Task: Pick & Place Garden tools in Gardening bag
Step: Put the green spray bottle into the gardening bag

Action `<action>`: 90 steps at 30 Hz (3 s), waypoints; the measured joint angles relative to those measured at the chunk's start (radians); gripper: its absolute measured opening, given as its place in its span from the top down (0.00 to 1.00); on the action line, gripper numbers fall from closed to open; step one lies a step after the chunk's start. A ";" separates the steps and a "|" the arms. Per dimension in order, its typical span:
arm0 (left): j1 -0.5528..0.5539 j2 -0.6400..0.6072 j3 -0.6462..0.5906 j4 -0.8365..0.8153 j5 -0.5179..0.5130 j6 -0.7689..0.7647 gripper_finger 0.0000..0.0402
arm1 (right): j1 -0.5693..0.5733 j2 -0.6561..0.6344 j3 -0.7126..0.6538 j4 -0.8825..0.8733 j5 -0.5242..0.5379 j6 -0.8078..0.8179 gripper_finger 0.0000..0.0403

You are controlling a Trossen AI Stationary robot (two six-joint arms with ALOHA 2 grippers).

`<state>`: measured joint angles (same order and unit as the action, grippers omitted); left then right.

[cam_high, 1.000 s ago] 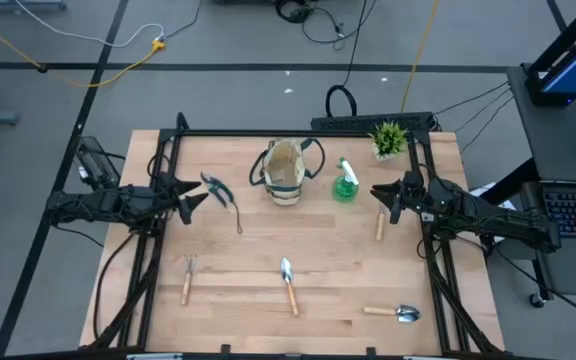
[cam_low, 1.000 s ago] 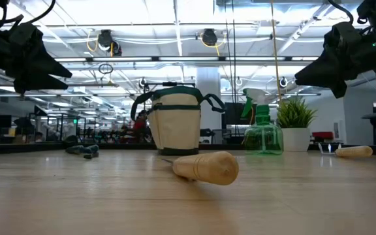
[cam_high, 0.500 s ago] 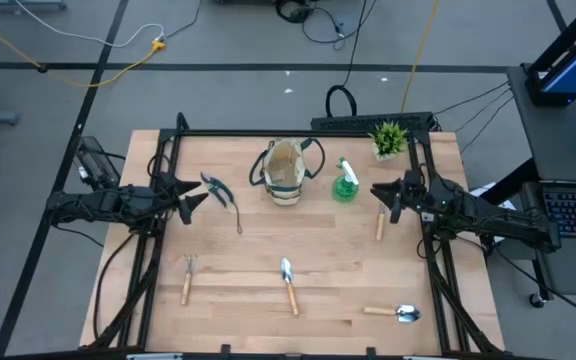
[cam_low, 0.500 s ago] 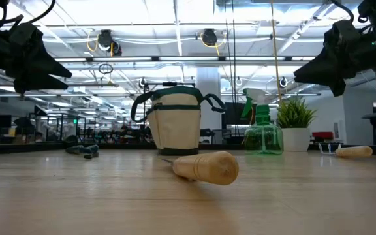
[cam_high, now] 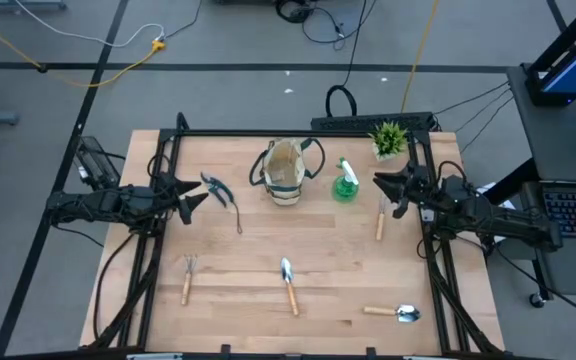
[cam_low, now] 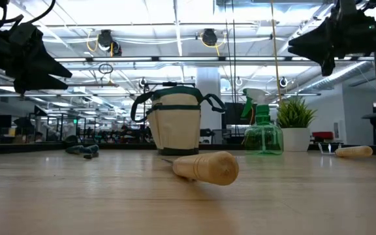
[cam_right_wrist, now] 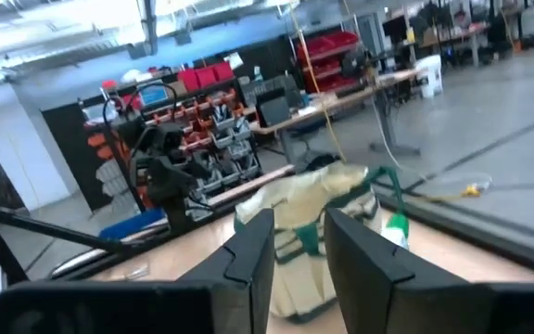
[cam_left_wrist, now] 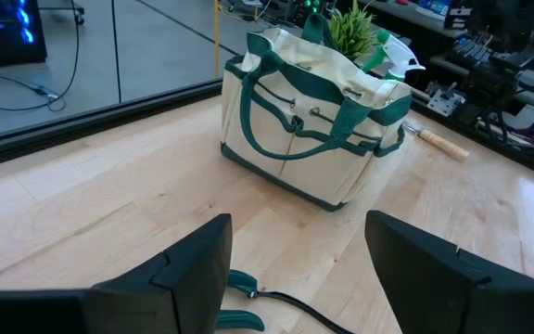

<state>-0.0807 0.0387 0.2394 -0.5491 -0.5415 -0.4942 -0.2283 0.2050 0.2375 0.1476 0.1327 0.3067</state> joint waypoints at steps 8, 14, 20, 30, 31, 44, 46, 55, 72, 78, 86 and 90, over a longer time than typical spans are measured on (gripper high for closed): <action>0.000 0.000 0.000 0.000 0.000 0.000 0.37 | 0.001 0.174 0.012 0.244 0.032 -0.213 0.78; 0.000 0.000 0.000 0.000 0.000 0.000 0.37 | 0.000 0.403 0.175 0.100 0.102 -0.292 0.78; 0.000 0.000 0.000 0.000 0.000 0.000 0.37 | 0.001 0.612 0.468 -0.273 0.102 -0.421 0.78; 0.000 0.000 0.000 0.000 0.000 0.000 0.37 | -0.002 0.826 0.872 -0.895 0.234 -0.202 0.78; 0.000 0.000 0.000 0.000 0.000 0.000 0.37 | -0.002 0.838 0.893 -0.917 0.233 -0.183 0.78; 0.000 0.000 0.000 0.000 0.000 0.000 0.37 | -0.027 0.925 0.941 -0.938 0.110 -0.083 0.55; 0.000 0.000 0.000 0.000 0.000 0.000 0.37 | -0.031 0.941 0.941 -0.929 0.091 -0.082 0.50; 0.000 0.000 0.000 0.001 0.000 0.000 0.37 | -0.041 1.011 0.941 -0.931 0.073 -0.055 0.31; 0.000 0.000 0.000 0.003 0.000 0.000 0.37 | -0.041 1.137 0.933 -0.965 0.104 -0.030 0.26; 0.000 0.000 0.000 0.003 0.000 0.000 0.37 | -0.059 1.152 0.894 -0.965 0.115 0.002 0.26; 0.000 0.000 0.000 0.003 0.000 0.000 0.37 | -0.086 1.152 0.855 -0.928 0.153 0.060 0.28; 0.000 0.000 0.000 0.003 0.000 0.000 0.37 | -0.087 1.152 0.855 -0.903 0.154 0.073 0.35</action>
<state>-0.0808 0.0387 0.2391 -0.5457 -0.5415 -0.4942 -0.3149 1.3566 1.0924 -0.7553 0.2867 0.3793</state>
